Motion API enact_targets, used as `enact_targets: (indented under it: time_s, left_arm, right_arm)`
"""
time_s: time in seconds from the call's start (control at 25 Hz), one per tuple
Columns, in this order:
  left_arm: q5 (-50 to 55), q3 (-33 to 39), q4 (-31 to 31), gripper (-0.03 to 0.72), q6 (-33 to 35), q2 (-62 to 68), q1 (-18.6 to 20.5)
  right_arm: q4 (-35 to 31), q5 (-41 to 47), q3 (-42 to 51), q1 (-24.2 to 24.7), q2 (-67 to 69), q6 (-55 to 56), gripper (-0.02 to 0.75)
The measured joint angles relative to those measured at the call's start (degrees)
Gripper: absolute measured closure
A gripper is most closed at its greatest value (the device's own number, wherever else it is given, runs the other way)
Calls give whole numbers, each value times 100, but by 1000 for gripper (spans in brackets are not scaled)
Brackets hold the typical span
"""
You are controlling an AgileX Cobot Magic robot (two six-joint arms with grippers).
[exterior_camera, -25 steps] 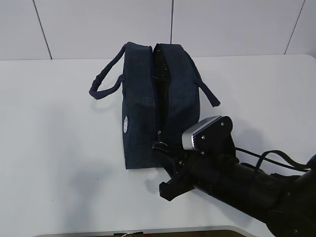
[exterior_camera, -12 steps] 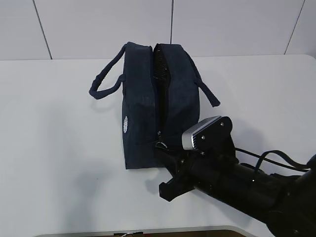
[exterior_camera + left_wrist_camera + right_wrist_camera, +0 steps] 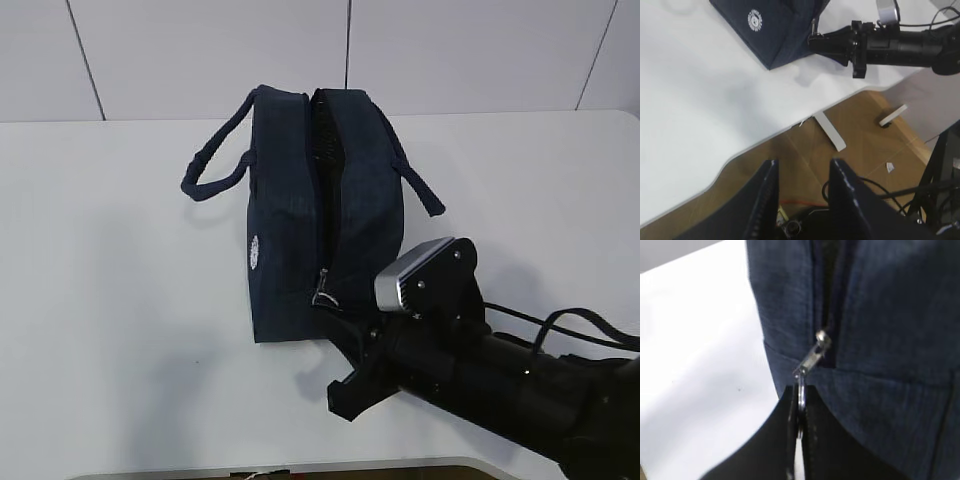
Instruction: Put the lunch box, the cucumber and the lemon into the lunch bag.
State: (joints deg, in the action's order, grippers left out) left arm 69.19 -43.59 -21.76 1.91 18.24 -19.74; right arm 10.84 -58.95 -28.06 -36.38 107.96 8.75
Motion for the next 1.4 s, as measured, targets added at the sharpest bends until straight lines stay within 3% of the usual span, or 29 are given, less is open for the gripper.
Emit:
enact_targets:
  time_s: [0.4, 1.12, 1.4]
  left_arm:
    - [-423, 375, -171, 446, 351, 500, 0]
    - [-1469, 390, -314, 446, 1258, 2403, 0]
    - [-2008, 390, -336, 412, 1559, 3174, 0]
  right_arm:
    - [150, 515, 3, 0, -494, 2, 733]
    - [211, 1793, 50, 0, -1834, 12, 733]
    - [470, 3043, -292, 0, -2192, 12, 733]
